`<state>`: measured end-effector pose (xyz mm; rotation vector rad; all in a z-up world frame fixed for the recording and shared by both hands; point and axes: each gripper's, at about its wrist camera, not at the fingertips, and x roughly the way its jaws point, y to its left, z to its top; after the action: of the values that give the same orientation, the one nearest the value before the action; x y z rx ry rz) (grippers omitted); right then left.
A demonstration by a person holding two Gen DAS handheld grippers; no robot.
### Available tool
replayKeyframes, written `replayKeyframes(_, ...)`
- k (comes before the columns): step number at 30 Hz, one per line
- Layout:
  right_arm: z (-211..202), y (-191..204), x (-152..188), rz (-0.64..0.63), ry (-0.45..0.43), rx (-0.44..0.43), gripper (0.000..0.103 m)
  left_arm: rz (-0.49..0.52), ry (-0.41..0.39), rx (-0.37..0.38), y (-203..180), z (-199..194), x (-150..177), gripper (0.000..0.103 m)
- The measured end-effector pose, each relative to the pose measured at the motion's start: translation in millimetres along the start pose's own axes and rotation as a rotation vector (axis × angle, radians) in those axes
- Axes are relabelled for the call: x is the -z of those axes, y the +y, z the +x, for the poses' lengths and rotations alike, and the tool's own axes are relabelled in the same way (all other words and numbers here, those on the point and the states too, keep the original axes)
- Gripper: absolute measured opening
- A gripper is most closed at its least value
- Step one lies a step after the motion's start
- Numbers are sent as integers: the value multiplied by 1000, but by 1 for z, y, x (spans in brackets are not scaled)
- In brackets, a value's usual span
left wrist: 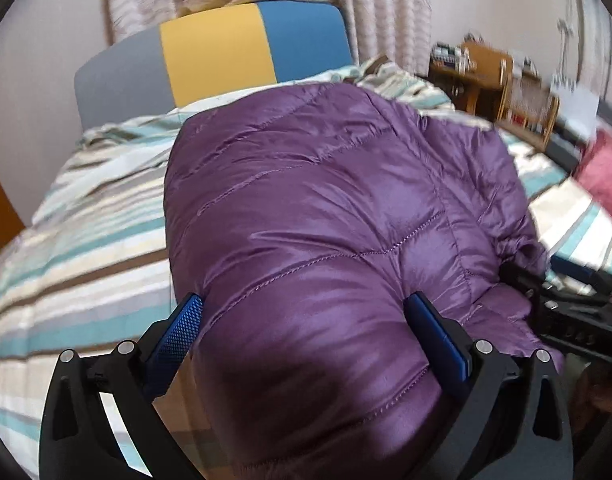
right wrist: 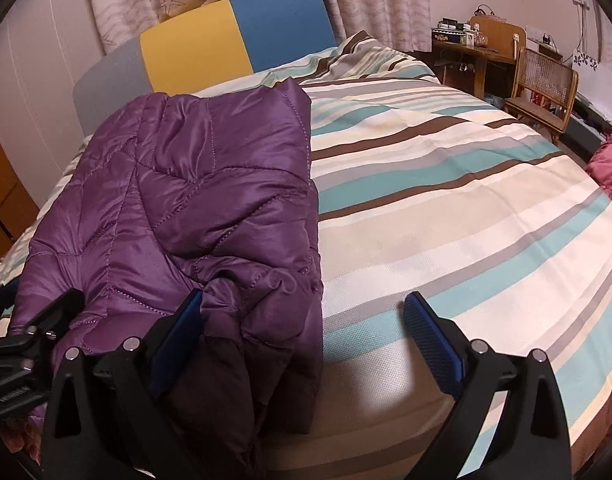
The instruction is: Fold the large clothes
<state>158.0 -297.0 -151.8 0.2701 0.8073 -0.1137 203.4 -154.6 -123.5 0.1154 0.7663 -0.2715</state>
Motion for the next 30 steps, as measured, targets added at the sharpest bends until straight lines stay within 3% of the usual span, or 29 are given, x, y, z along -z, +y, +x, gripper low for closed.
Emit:
replayKeyframes(4, -1, -2, -1, 10, -4, -8, 99, -124, 0, 80, 20, -12, 1, 100)
replayKeyframes(7, -2, -2, 0, 15, -5, -13, 100, -217, -23, 100, 37, -21, 1, 100)
replayKeyframes(13, -4, -2, 0, 21, -4, -20, 100, -273, -29, 122, 50, -27, -1, 100)
replayKeyframes(20, -8, -6, -6, 13, 29, -49, 101, -331, -88, 130, 67, -35, -2, 100)
replayKeyframes(24, -12, -16, -14, 70, 76, -108, 101, -359, 7, 212, 74, -17, 0, 100)
replayKeyframes(30, -29, -31, -27, 178, 64, -227, 101, -357, 66, 304, 70, -4, 2, 100)
